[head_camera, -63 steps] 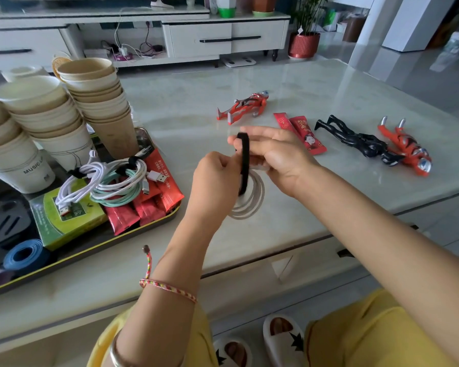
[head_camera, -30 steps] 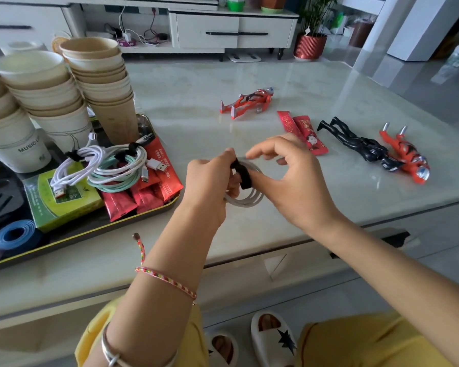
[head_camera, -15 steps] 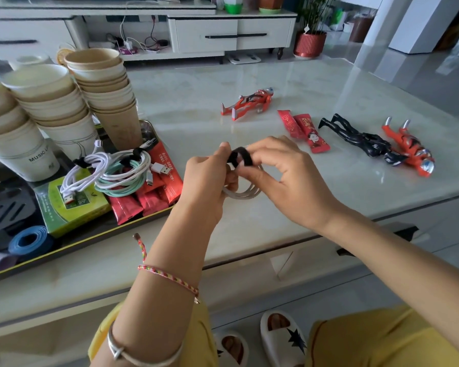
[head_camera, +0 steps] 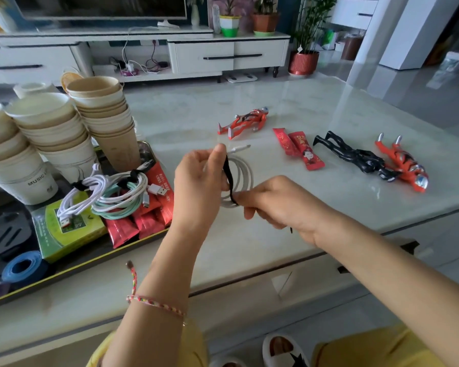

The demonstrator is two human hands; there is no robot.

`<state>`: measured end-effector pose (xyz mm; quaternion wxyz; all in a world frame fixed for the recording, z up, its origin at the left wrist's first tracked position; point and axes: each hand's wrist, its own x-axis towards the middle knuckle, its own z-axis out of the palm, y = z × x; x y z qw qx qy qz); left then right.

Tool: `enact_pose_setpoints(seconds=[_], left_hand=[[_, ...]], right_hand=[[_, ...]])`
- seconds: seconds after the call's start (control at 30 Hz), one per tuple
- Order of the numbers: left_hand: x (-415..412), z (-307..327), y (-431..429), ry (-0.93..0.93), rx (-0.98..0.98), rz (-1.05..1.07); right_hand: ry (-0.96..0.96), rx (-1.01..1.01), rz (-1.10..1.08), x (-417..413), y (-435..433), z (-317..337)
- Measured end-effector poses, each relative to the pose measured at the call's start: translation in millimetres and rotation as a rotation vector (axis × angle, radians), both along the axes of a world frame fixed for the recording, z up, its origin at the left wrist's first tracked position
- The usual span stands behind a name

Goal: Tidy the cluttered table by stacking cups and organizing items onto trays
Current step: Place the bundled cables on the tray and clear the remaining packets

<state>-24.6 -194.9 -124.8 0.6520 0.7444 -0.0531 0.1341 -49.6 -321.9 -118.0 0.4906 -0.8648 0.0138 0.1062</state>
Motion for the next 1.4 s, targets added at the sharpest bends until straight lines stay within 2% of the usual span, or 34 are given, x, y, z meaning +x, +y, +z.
enact_pose_setpoints(seconds=[0.1, 0.2, 0.3, 0.4, 0.43, 0.53, 0.7, 0.9, 1.0, 1.07, 1.17, 1.23, 1.3, 1.4], left_hand=[[0, -5, -3, -0.017, 0.119, 0.015], [0, -6, -4, -0.015, 0.196, 0.012], [-3, -4, -4, -0.012, 0.245, -0.030], [-5, -4, -7, -0.010, 0.227, -0.106], [-5, -4, -7, -0.002, 0.206, -0.132], [-5, -4, -8, 0.011, 0.165, -0.190], [-8, -10, -10, 0.033, 0.182, -0.228], [-7, -11, -9, -0.005, 0.319, -0.211], [-7, -9, -9, -0.056, 0.347, -0.188], [-8, -8, -9, -0.074, 0.349, -0.173], [-8, -7, -7, -0.095, 0.341, -0.138], [-8, -6, -6, -0.115, 0.330, -0.134], [-10, -4, -8, -0.131, 0.322, -0.165], [-14, -5, -13, -0.173, 0.363, -0.205]], right_hand=[[-0.111, -0.247, 0.076, 4, -5, -1], [-0.121, -0.311, 0.102, 9, -17, 6], [-0.175, -0.180, 0.042, 13, -26, 11], [-0.164, 0.121, 0.181, 14, -24, 12], [-0.191, 0.166, 0.208, 15, -22, 11], [-0.288, 0.164, 0.193, 18, -20, 9], [-0.266, 0.236, 0.177, 22, -24, 8], [-0.344, 0.076, 0.121, 22, -29, 4], [-0.234, 0.196, 0.030, 22, -28, 3], [-0.055, 0.298, 0.067, 22, -29, 5], [0.276, 0.616, 0.183, 25, -38, 10], [0.422, 0.817, 0.163, 29, -43, 12], [0.462, 0.832, 0.128, 32, -44, 12], [0.408, 0.707, 0.068, 32, -38, 6]])
